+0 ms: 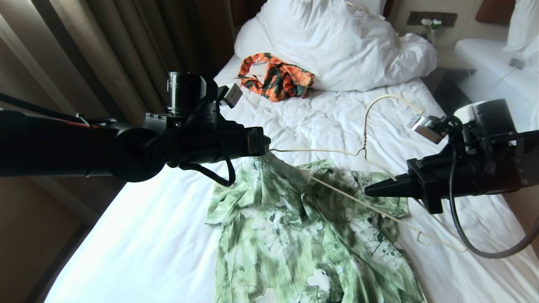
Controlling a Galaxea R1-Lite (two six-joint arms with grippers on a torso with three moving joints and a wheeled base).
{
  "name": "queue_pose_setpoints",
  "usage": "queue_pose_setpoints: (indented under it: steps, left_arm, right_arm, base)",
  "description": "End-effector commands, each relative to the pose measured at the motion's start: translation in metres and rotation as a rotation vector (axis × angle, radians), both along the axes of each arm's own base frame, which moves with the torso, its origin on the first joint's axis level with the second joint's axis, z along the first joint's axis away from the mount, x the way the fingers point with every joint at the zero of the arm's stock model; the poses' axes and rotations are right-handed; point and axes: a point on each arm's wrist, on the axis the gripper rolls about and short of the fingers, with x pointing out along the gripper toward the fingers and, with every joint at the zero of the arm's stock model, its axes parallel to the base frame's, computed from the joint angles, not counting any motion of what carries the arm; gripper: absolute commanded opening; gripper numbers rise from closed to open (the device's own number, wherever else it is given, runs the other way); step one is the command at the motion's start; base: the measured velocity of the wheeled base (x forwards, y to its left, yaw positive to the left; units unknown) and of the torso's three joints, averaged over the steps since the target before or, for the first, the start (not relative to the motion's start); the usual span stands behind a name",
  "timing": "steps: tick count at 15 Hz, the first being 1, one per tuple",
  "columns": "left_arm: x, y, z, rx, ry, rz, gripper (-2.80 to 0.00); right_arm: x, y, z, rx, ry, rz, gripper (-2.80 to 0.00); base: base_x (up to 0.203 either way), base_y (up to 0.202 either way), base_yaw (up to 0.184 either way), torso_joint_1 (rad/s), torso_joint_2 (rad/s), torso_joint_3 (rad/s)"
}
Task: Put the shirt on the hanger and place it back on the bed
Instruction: Hook one side of the shirt onto the hanger
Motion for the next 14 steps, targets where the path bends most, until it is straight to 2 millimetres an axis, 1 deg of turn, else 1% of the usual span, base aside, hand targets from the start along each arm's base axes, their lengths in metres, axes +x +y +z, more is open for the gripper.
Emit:
queue_pose_setpoints:
  steps: [1, 3, 5, 7, 10, 14]
  left_arm:
    - [0.000, -0.001, 0.003, -0.006, -0.008, 0.000, -2.80]
    - [0.000, -0.001, 0.004, -0.007, -0.013, -0.001, -2.80]
    - [0.001, -0.002, 0.007, -0.011, -0.023, 0.002, -2.80]
    - [-0.005, -0.007, 0.012, -0.017, -0.032, -0.017, -2.80]
    - [-0.025, -0.022, 0.021, -0.028, -0.053, -0.072, -2.80]
    - [-0.066, -0.051, 0.028, -0.038, -0.065, -0.193, -2.80]
  right_arm:
    - [0.000, 0.012, -0.009, -0.007, 0.032, 0.040, -2.80]
    - [-0.006, 0.016, -0.014, -0.014, 0.051, 0.057, -2.80]
    - [-0.010, 0.017, -0.019, -0.022, 0.073, 0.060, -2.80]
    - [-0.011, 0.016, -0.021, -0.026, 0.082, 0.062, -2.80]
    - [-0.013, 0.023, -0.015, -0.020, 0.056, 0.084, -2.80]
    - [-0.021, 0.024, 0.007, 0.036, -0.002, 0.141, -2.80]
  base:
    - [0.000, 0.000, 0.000, 0.000, 0.00, 0.000]
    - [0.000, 0.000, 0.000, 0.000, 0.00, 0.000]
    - [0.000, 0.000, 0.000, 0.000, 0.00, 0.000]
    - [0.000, 0.000, 0.000, 0.000, 0.00, 0.000]
    - [0.000, 0.000, 0.000, 0.000, 0.00, 0.000]
    - [0.000, 0.000, 0.000, 0.000, 0.00, 0.000]
